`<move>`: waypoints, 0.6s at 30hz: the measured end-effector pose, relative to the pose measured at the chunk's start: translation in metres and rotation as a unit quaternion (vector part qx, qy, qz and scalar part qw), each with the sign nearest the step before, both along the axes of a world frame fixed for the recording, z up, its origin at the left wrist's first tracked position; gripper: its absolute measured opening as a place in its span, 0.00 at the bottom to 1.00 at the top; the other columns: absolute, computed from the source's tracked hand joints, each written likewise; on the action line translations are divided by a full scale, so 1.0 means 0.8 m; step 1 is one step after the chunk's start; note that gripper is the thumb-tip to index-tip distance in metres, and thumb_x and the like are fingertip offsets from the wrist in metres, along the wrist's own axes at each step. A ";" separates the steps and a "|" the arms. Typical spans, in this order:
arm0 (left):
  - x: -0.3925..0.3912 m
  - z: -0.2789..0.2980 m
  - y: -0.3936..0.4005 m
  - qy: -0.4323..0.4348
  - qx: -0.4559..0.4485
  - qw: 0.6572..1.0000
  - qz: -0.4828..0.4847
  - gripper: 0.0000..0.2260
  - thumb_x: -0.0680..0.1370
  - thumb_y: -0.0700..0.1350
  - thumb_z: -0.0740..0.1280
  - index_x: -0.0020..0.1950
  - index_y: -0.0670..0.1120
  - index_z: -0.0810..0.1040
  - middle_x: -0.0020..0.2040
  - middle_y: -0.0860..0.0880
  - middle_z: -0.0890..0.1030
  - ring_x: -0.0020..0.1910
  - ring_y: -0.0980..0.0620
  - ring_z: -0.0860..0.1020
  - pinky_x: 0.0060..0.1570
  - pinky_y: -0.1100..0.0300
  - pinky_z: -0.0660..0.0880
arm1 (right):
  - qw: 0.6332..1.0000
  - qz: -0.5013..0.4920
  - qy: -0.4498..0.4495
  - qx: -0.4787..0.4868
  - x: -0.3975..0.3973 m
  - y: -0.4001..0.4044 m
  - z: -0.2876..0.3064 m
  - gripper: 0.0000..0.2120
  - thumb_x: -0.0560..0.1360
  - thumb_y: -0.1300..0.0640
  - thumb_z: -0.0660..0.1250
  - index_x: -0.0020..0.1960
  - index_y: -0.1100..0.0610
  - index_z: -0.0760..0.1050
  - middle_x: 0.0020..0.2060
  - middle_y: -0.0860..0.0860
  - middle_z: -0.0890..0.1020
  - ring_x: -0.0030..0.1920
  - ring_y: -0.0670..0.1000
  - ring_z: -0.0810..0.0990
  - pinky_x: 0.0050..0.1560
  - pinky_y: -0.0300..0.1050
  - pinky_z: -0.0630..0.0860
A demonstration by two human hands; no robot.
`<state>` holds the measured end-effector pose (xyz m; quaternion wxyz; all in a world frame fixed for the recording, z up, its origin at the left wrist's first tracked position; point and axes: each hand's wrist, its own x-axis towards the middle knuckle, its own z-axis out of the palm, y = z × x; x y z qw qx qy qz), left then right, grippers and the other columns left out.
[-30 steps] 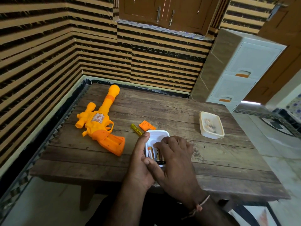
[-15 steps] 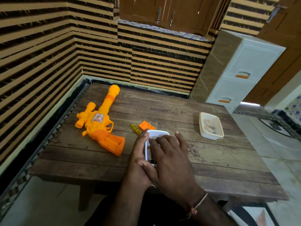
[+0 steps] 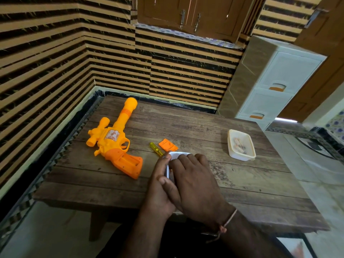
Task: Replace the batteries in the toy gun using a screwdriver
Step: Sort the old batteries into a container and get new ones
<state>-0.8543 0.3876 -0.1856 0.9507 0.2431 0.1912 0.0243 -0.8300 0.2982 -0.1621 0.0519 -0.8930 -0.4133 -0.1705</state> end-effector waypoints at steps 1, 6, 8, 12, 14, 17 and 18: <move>0.002 -0.002 0.001 -0.001 0.000 1.000 -0.005 0.24 0.82 0.51 0.56 0.37 0.45 0.87 0.44 0.45 0.86 0.43 0.53 0.85 0.42 0.62 0.80 | 1.000 0.004 0.004 0.007 0.001 0.001 0.002 0.21 0.80 0.41 0.51 0.49 0.55 0.75 0.41 0.50 0.76 0.44 0.54 0.73 0.51 0.52 0.67; 0.007 -0.012 -0.001 -0.032 -0.022 0.999 -0.014 0.20 0.80 0.51 0.57 0.37 0.47 0.84 0.40 0.47 0.83 0.43 0.53 0.83 0.45 0.59 0.78 | 0.999 0.023 0.028 0.040 0.004 0.008 0.007 0.09 0.77 0.49 0.56 0.46 0.53 0.70 0.42 0.49 0.75 0.43 0.52 0.71 0.47 0.51 0.67; 0.007 -0.014 -0.001 -0.034 -0.011 0.999 -0.012 0.15 0.77 0.51 0.60 0.40 0.46 0.83 0.42 0.46 0.82 0.44 0.52 0.82 0.46 0.59 0.78 | 0.998 0.034 0.045 0.037 0.006 0.009 0.007 0.08 0.76 0.50 0.57 0.45 0.53 0.70 0.40 0.49 0.76 0.42 0.52 0.71 0.46 0.50 0.67; 0.009 -0.021 0.001 -0.048 0.021 0.998 -0.016 0.16 0.73 0.51 0.61 0.42 0.43 0.84 0.42 0.45 0.83 0.43 0.51 0.83 0.46 0.61 0.79 | 0.996 0.069 0.063 0.016 0.011 0.008 0.006 0.10 0.77 0.49 0.56 0.46 0.55 0.71 0.39 0.52 0.77 0.40 0.54 0.74 0.45 0.51 0.69; 0.009 -0.021 0.001 -0.071 0.040 0.996 -0.023 0.18 0.72 0.50 0.60 0.42 0.42 0.86 0.41 0.44 0.83 0.42 0.50 0.83 0.45 0.61 0.79 | 0.995 0.075 0.068 0.015 0.011 0.008 0.007 0.12 0.77 0.48 0.55 0.45 0.55 0.70 0.35 0.53 0.77 0.37 0.55 0.75 0.38 0.50 0.70; 0.008 -0.024 -0.001 -0.077 0.054 0.995 -0.030 0.17 0.71 0.49 0.59 0.38 0.44 0.86 0.39 0.45 0.84 0.40 0.52 0.84 0.43 0.61 0.80 | 0.992 0.081 0.082 0.041 0.012 0.007 0.011 0.12 0.78 0.46 0.54 0.45 0.53 0.71 0.34 0.51 0.78 0.35 0.53 0.76 0.33 0.47 0.69; 0.008 -0.025 -0.003 -0.078 0.057 0.995 -0.027 0.17 0.71 0.49 0.59 0.39 0.45 0.87 0.40 0.45 0.84 0.42 0.52 0.84 0.45 0.60 0.80 | 0.990 0.083 0.101 0.061 0.013 0.007 0.011 0.12 0.78 0.45 0.54 0.44 0.51 0.70 0.35 0.50 0.78 0.36 0.53 0.77 0.34 0.47 0.70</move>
